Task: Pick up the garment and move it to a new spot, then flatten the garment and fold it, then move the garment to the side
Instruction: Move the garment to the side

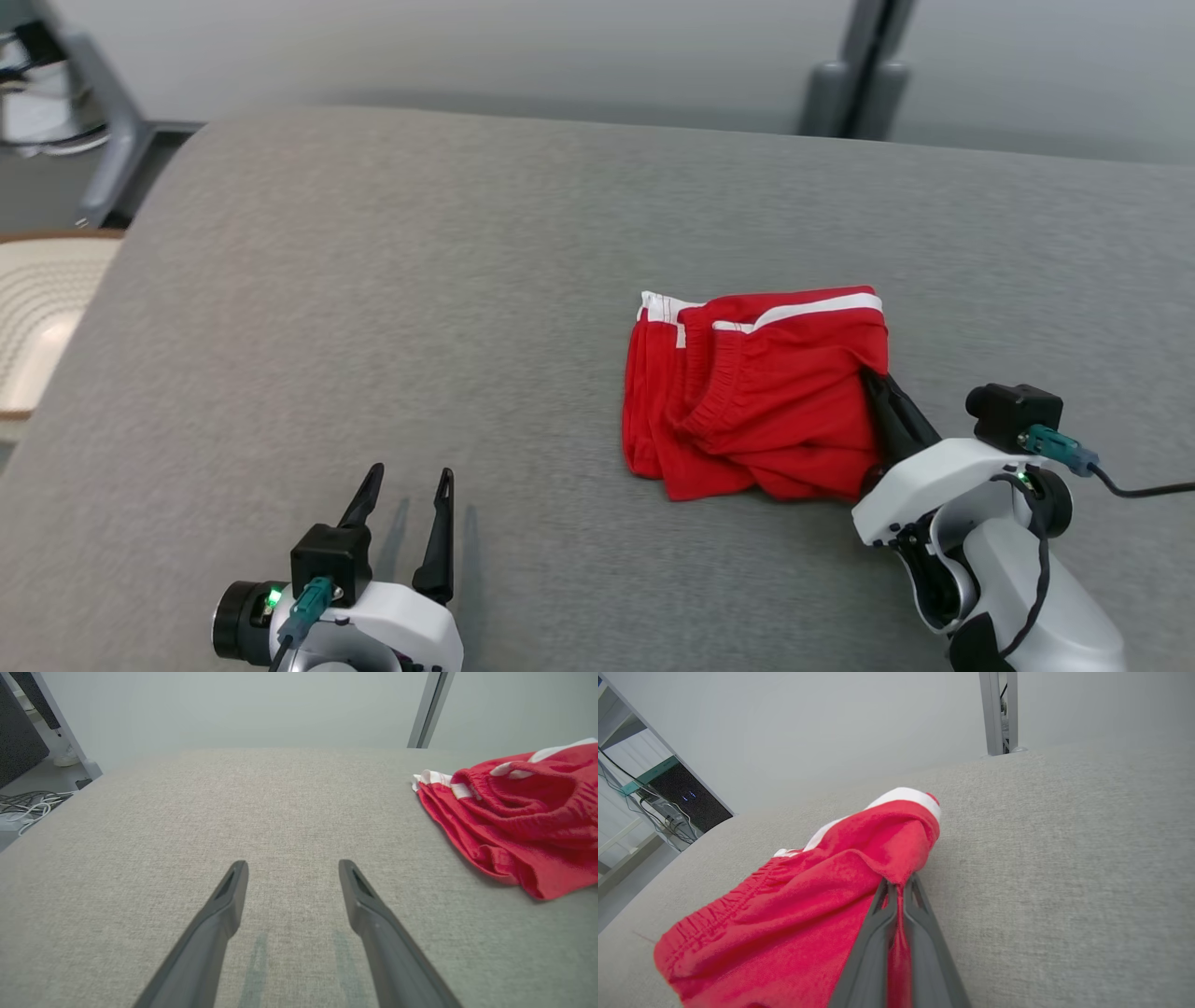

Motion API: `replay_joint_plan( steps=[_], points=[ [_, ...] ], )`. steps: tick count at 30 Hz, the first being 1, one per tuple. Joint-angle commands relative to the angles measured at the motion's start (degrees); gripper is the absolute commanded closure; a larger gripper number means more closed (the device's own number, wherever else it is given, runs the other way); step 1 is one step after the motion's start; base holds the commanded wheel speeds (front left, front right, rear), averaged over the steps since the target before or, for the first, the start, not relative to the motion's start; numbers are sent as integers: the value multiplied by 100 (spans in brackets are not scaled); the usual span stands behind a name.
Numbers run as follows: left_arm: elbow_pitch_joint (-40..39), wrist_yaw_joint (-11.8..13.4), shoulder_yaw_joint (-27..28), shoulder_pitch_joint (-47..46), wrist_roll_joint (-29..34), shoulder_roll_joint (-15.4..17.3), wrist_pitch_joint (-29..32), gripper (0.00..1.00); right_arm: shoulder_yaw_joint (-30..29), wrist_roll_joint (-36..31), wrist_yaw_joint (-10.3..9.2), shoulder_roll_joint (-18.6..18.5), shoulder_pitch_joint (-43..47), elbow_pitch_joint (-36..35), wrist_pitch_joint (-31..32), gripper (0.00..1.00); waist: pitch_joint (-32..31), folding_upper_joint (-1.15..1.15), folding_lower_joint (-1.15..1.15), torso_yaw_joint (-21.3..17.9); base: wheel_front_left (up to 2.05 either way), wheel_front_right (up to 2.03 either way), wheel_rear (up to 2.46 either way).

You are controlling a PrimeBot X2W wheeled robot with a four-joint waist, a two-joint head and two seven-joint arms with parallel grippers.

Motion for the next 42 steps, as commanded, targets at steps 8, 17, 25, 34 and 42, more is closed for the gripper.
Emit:
replay_joint_plan(
  steps=[8, 17, 25, 34, 42],
  points=[
    [-73, -11, -89, -164, -7, 26, -25, 0, 167, -49, 0, -40, 263, -307, 2, 100, -183, 0, 0, -1795, 0, 0, 0],
    [-75, -73, -67, -325, 123, 27, -25, 0, 421, 183, 0, -35, 339, -580, 2, 100, -6, 0, 0, -3024, 0, 0, 0],
    [-144, -143, -9, -380, 256, 29, -25, 0, 656, 341, 0, -34, 361, -863, 2, 100, 135, 0, 0, -3873, 0, 0, 0],
    [-62, -267, -182, -600, 330, 34, -25, 0, 580, 30, 0, -33, 375, -1037, 2, 100, 321, 0, 0, -4042, 0, 0, 0],
    [-82, -241, -71, -549, 437, 32, -25, 0, 465, -710, 0, -63, -294, -666, 2, 100, 477, 0, 0, -3813, 0, 0, 0]
  ],
)
